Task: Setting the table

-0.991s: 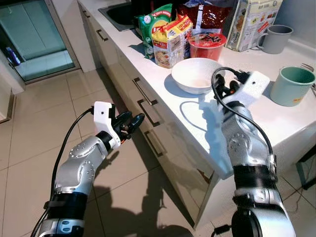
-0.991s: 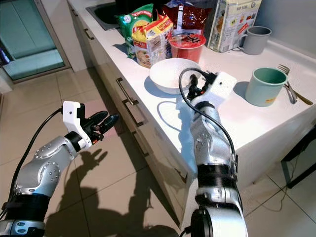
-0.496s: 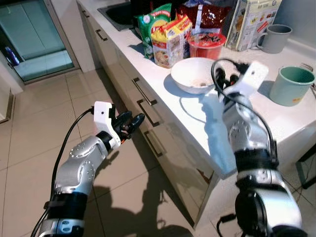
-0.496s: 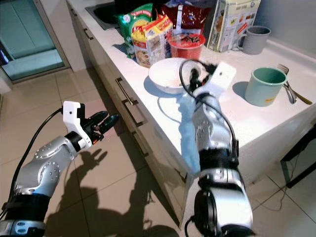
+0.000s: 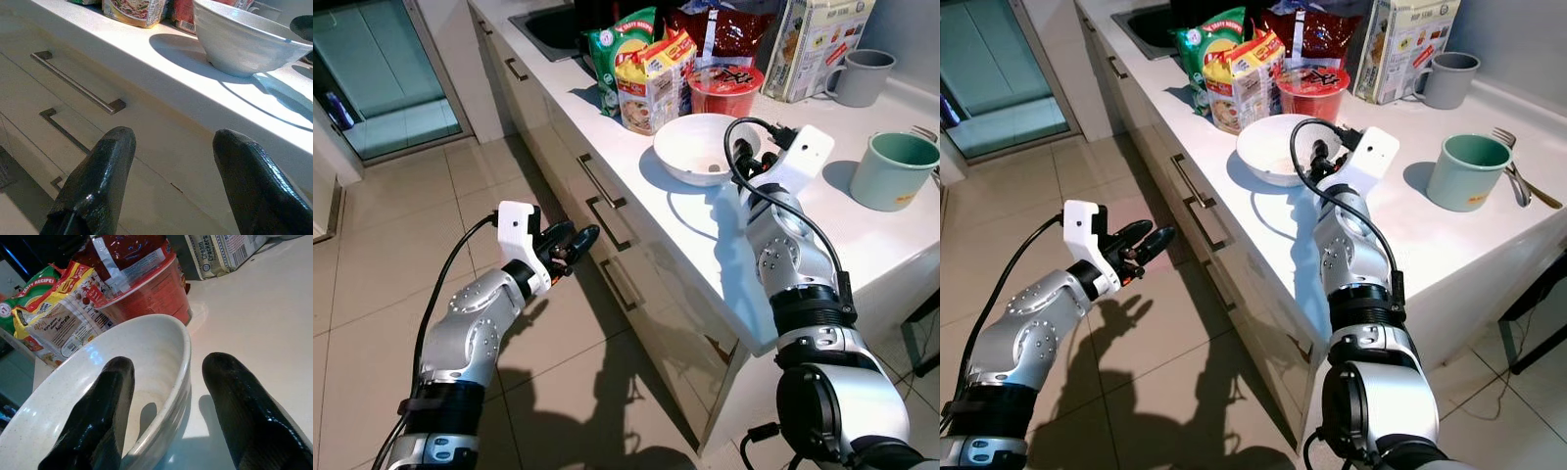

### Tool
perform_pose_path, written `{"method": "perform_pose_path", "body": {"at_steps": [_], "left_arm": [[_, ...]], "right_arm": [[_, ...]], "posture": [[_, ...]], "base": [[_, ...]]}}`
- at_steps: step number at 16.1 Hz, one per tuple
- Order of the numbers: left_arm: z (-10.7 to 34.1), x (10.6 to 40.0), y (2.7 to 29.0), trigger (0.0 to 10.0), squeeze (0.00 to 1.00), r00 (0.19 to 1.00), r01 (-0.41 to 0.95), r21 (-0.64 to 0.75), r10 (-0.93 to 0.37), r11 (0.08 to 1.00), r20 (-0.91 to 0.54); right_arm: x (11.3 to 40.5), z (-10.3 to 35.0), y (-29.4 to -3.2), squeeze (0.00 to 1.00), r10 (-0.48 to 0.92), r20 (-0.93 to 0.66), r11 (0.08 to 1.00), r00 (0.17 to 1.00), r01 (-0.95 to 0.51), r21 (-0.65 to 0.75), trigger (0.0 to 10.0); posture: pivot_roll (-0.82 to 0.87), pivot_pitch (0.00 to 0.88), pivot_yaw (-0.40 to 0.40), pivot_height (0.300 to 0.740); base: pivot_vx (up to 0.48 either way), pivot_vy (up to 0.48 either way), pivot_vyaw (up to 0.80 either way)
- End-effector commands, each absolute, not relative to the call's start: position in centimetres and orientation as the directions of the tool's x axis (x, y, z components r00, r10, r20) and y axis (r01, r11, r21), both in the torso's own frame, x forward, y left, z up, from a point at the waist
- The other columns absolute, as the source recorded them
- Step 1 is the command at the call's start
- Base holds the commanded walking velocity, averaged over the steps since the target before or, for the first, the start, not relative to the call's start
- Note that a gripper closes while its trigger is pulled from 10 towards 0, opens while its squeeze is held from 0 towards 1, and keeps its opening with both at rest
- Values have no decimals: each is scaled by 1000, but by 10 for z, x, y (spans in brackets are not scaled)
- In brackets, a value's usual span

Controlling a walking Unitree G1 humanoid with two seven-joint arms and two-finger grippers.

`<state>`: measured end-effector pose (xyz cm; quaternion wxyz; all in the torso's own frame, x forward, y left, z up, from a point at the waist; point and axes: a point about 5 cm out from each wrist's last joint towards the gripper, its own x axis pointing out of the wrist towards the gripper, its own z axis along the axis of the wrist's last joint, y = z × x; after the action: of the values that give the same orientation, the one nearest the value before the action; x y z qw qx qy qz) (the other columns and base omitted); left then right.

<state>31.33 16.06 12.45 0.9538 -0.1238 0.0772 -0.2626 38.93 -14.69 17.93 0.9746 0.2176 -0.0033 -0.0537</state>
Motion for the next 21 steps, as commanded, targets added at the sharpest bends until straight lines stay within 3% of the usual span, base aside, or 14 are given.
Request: {"method": "perform_pose_path", "body": {"at_steps": [1,2,3,4,5,13,14,15,16,21], "left_arm": [[128,311,164,10000,0,853,480,-252,-514,840,-90],[127,311,164,10000,0,852,482,-251,-516,840,-91],[128,311,164,10000,0,852,482,-250,-516,840,-92],[128,311,164,10000,0,852,482,-249,-516,840,-92],[128,312,165,10000,0,852,482,-248,-515,840,-91],[131,313,166,10000,0,852,484,-238,-515,842,-90],[131,314,166,10000,0,852,485,-237,-515,842,-88],[131,314,166,10000,0,853,485,-237,-515,842,-87],[132,314,166,10000,0,853,485,-236,-515,842,-87],[132,314,167,10000,0,854,484,-234,-513,844,-85]], "right_arm": [[391,177,-142,0,-102,-38,898,994,109,427,10000],[390,173,-144,0,-112,-53,894,992,124,430,10000],[389,171,-144,502,-113,-57,893,992,127,433,10000],[388,170,-144,569,-117,-62,892,991,132,433,10000],[388,168,-144,1000,-123,-69,889,990,141,436,10000],[384,160,-143,1000,-145,-97,890,985,172,423,10000],[384,159,-143,0,-142,-101,891,985,171,420,10000],[384,160,-144,0,-146,-94,893,985,173,415,10000],[384,161,-145,0,-151,-87,897,985,174,407,0],[383,160,-143,0,-142,-90,892,986,167,421,0]], "posture": [[46,0,105,740],[44,0,106,740],[44,0,107,740],[44,0,107,740],[43,0,108,740],[40,0,112,740],[41,0,111,740],[41,0,111,740],[41,0,110,740],[41,0,110,740]], "base": [[0,0,0],[0,0,0],[0,0,0],[0,0,0],[0,0,0],[0,0,0],[0,0,0],[0,0,0],[0,0,0],[0,0,0]]}}
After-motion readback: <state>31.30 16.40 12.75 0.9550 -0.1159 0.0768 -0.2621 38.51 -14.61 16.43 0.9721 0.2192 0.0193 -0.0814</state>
